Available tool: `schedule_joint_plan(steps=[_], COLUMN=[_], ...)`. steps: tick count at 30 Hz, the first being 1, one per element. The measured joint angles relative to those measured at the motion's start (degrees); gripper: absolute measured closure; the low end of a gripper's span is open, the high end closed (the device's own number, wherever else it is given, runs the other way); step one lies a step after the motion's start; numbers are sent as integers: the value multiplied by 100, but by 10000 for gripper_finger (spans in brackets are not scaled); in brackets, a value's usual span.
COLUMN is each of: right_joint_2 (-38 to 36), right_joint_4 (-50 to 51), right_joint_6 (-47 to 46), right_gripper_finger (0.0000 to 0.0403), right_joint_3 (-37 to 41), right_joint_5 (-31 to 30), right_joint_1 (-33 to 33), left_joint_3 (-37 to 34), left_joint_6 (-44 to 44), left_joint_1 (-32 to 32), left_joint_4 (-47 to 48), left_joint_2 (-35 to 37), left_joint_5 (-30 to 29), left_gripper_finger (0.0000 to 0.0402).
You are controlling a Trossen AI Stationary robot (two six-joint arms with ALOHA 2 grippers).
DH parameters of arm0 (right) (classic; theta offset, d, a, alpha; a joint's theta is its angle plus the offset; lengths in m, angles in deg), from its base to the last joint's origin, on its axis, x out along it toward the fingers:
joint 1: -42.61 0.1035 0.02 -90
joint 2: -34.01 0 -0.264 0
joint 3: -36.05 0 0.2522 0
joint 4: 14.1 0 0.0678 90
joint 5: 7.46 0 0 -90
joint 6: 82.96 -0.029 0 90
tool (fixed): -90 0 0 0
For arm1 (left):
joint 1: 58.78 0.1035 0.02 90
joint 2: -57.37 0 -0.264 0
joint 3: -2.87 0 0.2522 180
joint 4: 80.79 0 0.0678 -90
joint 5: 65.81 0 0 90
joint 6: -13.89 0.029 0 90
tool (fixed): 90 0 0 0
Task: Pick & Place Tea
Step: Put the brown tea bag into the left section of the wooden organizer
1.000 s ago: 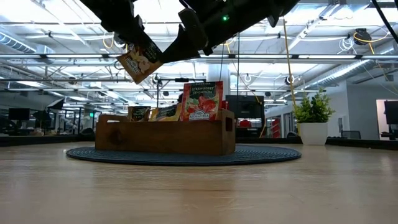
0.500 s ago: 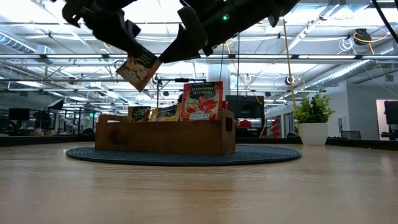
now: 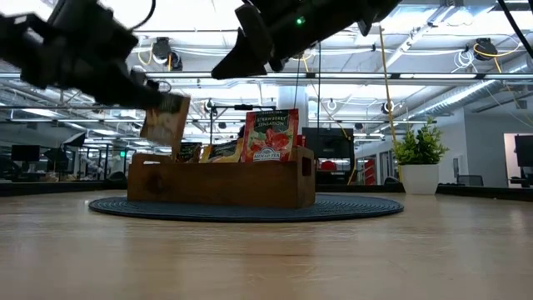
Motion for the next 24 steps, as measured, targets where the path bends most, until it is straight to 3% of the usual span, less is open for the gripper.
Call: schedule_joint_plan(steps=[5,14,24], right_joint_2=[0,0,0], right_joint_4=[-295,-378,-371], right_joint_6=[-3,-7,-155], right_gripper_finger=[403,403,403], right_joint_3=[0,0,0], right_joint_5=[1,1,6], right_joint_1=[0,0,0], left_joint_3=[-638,-692,-690], left_joint_6=[373,718,1136], left_joint_1=[279,545,604], left_joint_4=[-1203,-1337,-2256], left_joint_2=[-156,-330,-1257], left_joint_5=[165,585,695], left_gripper_finger=[401,401,400])
